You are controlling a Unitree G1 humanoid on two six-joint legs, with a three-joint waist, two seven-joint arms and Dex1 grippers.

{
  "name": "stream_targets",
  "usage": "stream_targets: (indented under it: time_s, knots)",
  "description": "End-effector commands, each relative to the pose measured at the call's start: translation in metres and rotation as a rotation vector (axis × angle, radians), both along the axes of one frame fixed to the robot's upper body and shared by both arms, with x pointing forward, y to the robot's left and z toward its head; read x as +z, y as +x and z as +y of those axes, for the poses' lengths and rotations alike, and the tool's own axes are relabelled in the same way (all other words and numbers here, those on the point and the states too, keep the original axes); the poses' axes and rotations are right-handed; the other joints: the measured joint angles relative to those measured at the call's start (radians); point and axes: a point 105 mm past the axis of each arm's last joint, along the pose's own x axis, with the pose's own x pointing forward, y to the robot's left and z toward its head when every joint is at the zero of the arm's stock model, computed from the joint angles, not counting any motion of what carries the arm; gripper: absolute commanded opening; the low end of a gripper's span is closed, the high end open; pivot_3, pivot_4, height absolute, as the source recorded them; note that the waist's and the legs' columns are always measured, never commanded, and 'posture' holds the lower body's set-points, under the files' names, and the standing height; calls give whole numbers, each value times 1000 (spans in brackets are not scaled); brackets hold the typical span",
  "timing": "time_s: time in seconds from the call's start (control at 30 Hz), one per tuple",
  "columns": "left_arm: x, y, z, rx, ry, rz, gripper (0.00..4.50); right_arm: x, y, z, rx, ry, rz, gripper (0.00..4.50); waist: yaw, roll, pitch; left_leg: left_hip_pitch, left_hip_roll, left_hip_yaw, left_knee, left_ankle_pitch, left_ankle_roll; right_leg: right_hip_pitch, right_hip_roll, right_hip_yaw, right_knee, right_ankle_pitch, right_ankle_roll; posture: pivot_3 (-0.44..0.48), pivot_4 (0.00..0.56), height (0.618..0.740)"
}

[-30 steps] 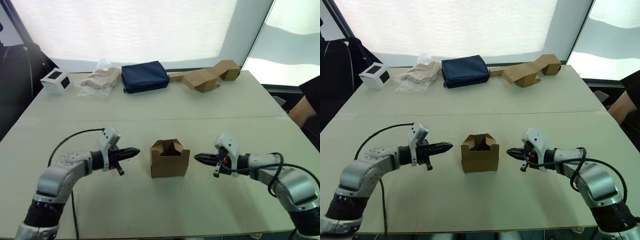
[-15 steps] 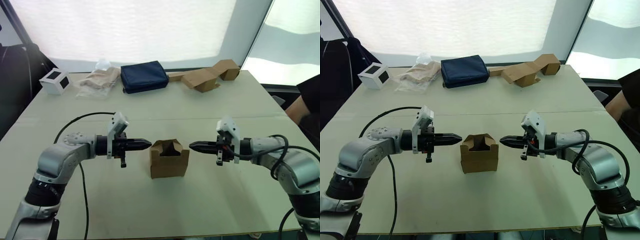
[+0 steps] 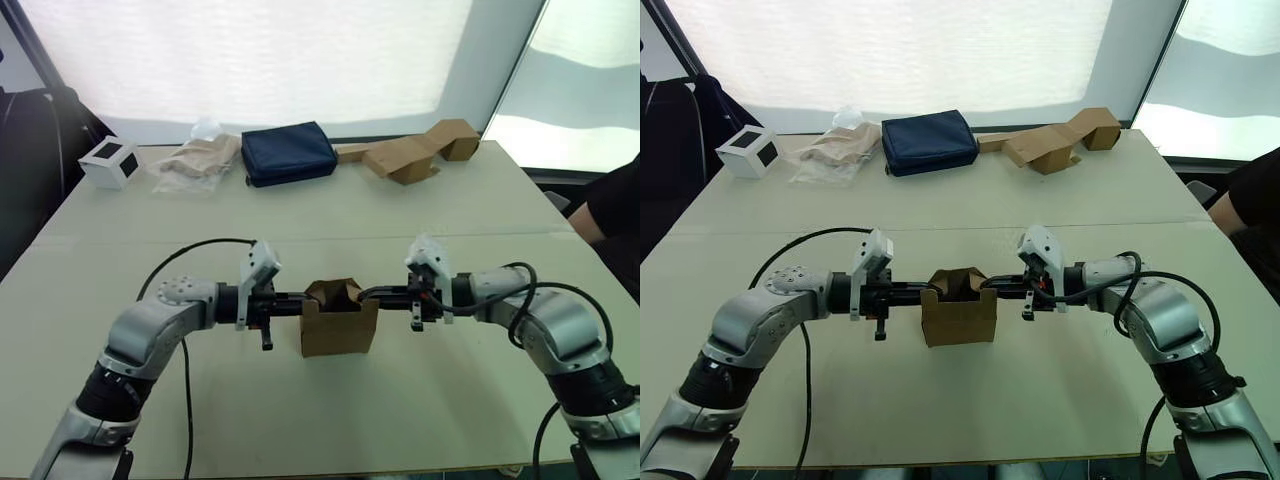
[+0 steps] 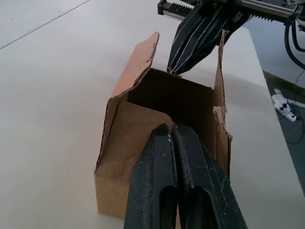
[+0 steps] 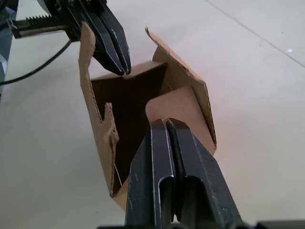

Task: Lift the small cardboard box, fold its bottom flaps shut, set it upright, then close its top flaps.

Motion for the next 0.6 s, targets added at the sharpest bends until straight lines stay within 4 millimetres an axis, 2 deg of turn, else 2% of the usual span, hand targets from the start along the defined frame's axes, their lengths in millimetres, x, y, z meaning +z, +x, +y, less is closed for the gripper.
stream_targets:
  time_s: [0.03, 0.4, 0.6]
  knots:
    - [1, 2, 2, -5, 13, -36, 84, 4, 4, 4, 31, -6, -33, 0, 0, 0, 0, 0, 0, 0, 0, 0, 0, 0, 0, 0, 0, 0, 0, 0, 150, 740]
    - [-15, 6, 3, 1, 75, -52, 84, 2, 8, 7, 48, -5, -29, 0, 0, 0, 0, 0, 0, 0, 0, 0, 0, 0, 0, 0, 0, 0, 0, 0, 150, 740]
    - [-13, 12, 1, 16, 55, -58, 84, 0, 7, 7, 48, -10, -24, 0, 0, 0, 0, 0, 0, 0, 0, 0, 0, 0, 0, 0, 0, 0, 0, 0, 150, 740]
